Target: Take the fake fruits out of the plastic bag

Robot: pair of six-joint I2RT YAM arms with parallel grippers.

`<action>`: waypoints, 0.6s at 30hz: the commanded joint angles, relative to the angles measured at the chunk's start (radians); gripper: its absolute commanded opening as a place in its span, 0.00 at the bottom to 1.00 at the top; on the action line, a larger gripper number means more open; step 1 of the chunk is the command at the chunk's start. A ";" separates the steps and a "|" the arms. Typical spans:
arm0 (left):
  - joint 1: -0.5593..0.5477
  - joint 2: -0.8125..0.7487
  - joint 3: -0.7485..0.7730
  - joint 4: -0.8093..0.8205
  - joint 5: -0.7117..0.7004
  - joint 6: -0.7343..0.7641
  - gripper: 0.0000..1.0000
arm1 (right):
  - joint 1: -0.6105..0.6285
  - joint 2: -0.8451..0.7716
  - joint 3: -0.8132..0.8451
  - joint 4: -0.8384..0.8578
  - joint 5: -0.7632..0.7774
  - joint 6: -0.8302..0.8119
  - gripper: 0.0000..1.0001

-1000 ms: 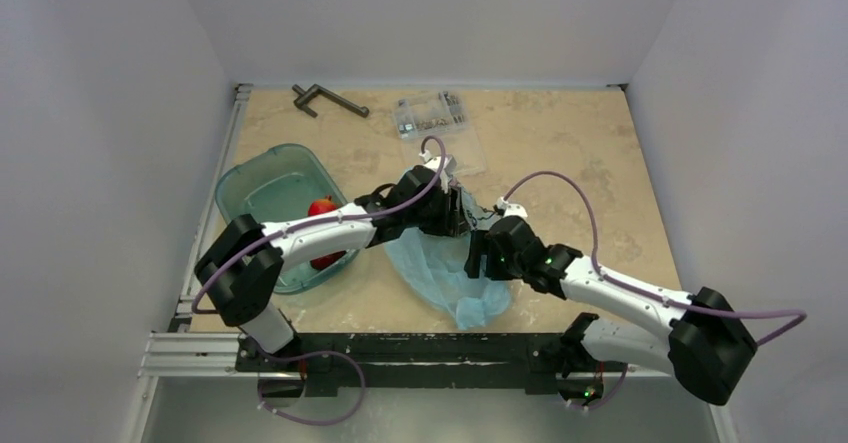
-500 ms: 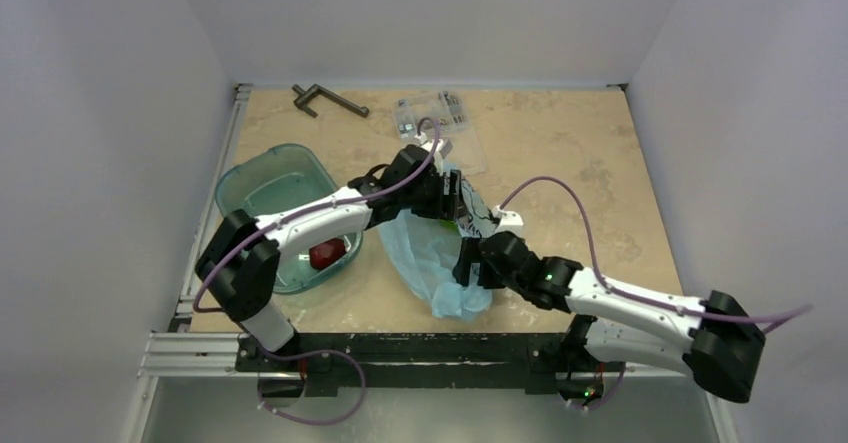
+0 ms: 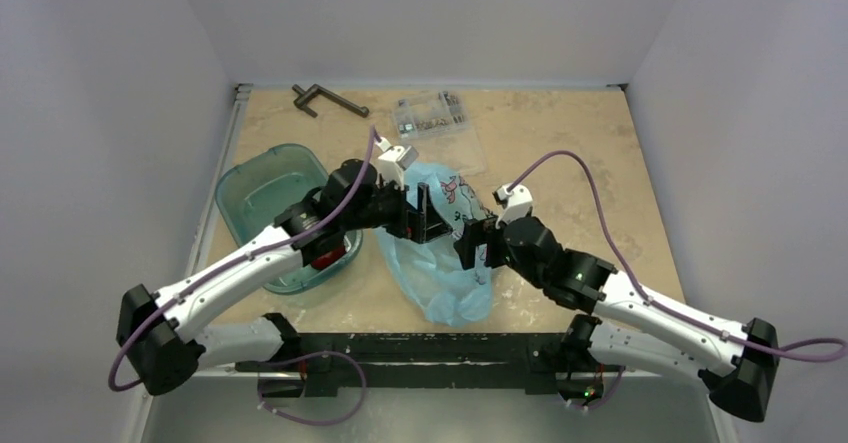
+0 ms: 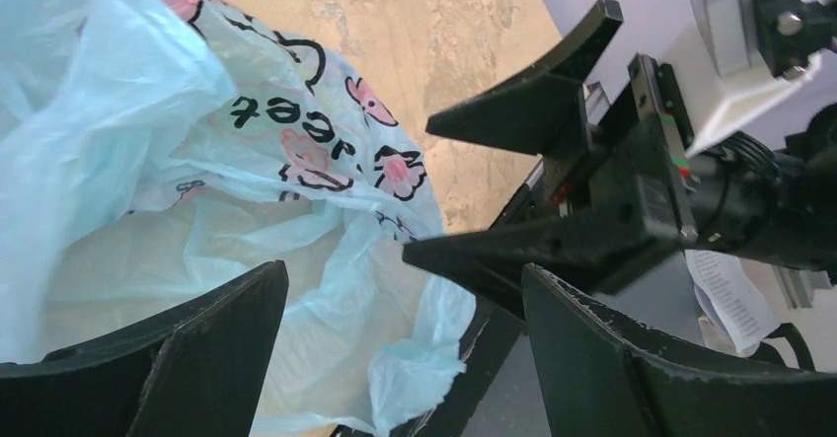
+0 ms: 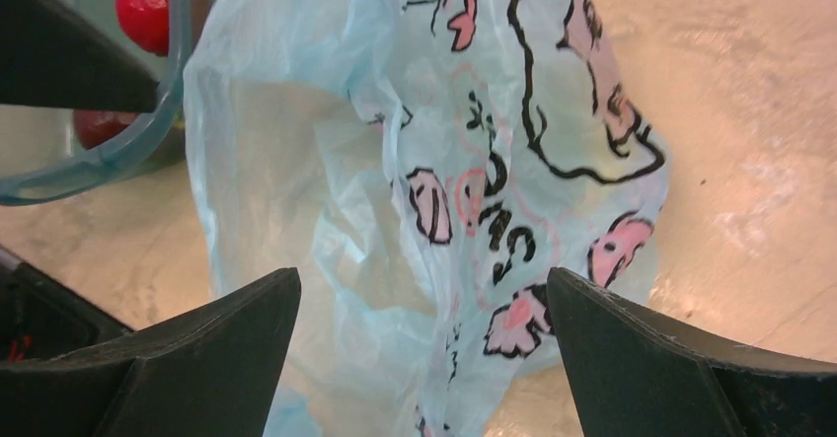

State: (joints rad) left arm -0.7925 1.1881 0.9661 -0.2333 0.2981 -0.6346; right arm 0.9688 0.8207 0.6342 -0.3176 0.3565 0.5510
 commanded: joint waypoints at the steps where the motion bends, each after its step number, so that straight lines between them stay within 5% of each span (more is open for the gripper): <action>1: 0.000 -0.094 -0.029 -0.086 -0.022 0.016 0.89 | 0.004 0.070 0.083 0.045 0.086 -0.157 0.99; 18: -0.001 -0.359 -0.171 -0.147 -0.073 -0.063 0.90 | 0.005 0.585 0.224 0.211 0.238 -0.407 0.95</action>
State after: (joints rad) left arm -0.7925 0.8360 0.7959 -0.3721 0.2272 -0.6807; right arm 0.9691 1.3220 0.7830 -0.1535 0.4889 0.1974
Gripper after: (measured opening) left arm 0.899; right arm 0.950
